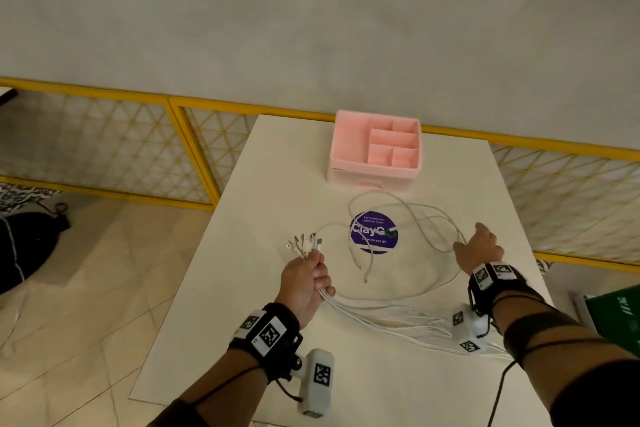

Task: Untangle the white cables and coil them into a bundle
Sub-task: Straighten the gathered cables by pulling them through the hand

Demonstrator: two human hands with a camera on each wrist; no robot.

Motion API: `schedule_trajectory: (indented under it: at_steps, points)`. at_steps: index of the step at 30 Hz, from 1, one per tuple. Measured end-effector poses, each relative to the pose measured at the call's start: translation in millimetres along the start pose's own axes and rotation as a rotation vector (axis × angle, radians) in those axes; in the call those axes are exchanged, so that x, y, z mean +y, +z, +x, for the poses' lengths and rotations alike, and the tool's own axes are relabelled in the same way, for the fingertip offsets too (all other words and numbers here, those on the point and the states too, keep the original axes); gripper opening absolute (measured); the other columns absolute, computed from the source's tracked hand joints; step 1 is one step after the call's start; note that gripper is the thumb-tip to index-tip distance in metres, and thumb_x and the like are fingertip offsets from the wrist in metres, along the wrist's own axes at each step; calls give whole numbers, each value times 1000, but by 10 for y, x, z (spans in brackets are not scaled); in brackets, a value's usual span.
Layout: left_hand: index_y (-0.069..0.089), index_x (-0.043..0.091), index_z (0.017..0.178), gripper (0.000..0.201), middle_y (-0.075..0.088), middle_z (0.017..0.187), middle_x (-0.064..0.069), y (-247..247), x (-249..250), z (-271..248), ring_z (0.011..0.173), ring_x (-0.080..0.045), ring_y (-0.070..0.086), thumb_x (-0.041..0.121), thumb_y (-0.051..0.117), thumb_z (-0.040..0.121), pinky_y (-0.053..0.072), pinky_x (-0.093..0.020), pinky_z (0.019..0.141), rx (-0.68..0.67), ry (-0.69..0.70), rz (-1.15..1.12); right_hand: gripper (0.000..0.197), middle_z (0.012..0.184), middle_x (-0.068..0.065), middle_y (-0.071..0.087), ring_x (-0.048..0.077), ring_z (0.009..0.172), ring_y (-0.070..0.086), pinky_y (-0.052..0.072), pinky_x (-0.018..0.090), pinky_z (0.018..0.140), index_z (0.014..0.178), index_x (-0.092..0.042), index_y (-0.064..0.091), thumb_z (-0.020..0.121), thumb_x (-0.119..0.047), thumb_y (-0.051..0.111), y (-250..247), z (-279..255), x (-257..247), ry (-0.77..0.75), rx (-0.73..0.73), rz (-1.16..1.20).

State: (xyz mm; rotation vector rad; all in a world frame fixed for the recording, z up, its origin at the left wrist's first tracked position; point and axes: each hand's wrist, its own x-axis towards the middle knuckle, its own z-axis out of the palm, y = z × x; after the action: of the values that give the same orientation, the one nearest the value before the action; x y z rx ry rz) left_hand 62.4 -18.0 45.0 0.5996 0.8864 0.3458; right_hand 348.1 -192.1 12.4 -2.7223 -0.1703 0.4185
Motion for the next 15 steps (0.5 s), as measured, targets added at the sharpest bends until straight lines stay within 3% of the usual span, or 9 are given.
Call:
schedule_trajectory:
  at_steps: [2, 3, 4, 6, 10, 13, 15]
  points:
    - [51, 13, 78, 31, 34, 51, 5, -14, -12, -13, 41, -9, 31, 22, 43, 106, 34, -27, 51, 3, -2, 2, 61, 147, 23, 43, 42, 131, 46, 37, 45, 109, 149, -4, 31, 96, -16, 58, 36, 75, 78, 36, -165, 43]
    - [51, 13, 78, 31, 34, 51, 5, -17, -16, -19, 41, -9, 31, 22, 42, 106, 34, -28, 51, 4, -3, 4, 50, 140, 24, 52, 41, 124, 54, 43, 45, 106, 142, -2, 43, 96, -16, 57, 55, 105, 113, 46, -196, 72]
    - [50, 13, 78, 31, 34, 51, 5, -16, -15, -25, 41, -9, 31, 22, 42, 106, 34, -28, 52, 6, -2, 4, 37, 127, 23, 62, 40, 112, 63, 50, 46, 99, 128, 0, 55, 95, -16, 57, 68, 105, 121, 45, -179, 87]
    - [50, 13, 78, 30, 34, 51, 5, -10, -12, -29, 42, -10, 31, 22, 42, 106, 33, -29, 53, 7, 1, -2, 24, 101, 21, 71, 39, 90, 70, 58, 47, 84, 105, 2, 65, 95, -17, 56, 51, 37, 71, 15, -85, 107]
    - [50, 13, 78, 31, 34, 51, 5, 62, -8, -30, 41, -10, 31, 22, 42, 107, 33, -29, 53, 6, 12, -7, 26, 89, 18, 70, 38, 89, 64, 44, 33, 72, 94, -3, 70, 97, -26, 58, -152, -347, -286, -222, 77, 339]
    - [51, 13, 77, 32, 35, 52, 4, 140, -8, -24, 41, -10, 32, 22, 43, 106, 34, -30, 53, 6, 8, -22, 18, 63, -10, 64, 19, 63, 58, 40, 30, 65, 85, -15, 70, 95, -27, 61, -185, -731, -657, -385, -19, 622]
    - [51, 13, 77, 32, 35, 53, 4, 183, -8, -1, 41, -11, 32, 24, 44, 106, 34, -30, 54, 2, -17, -44, 16, 62, -12, 63, 11, 59, 55, 43, 28, 63, 84, -18, 68, 95, -26, 61, -148, -1034, -845, -476, -87, 746]
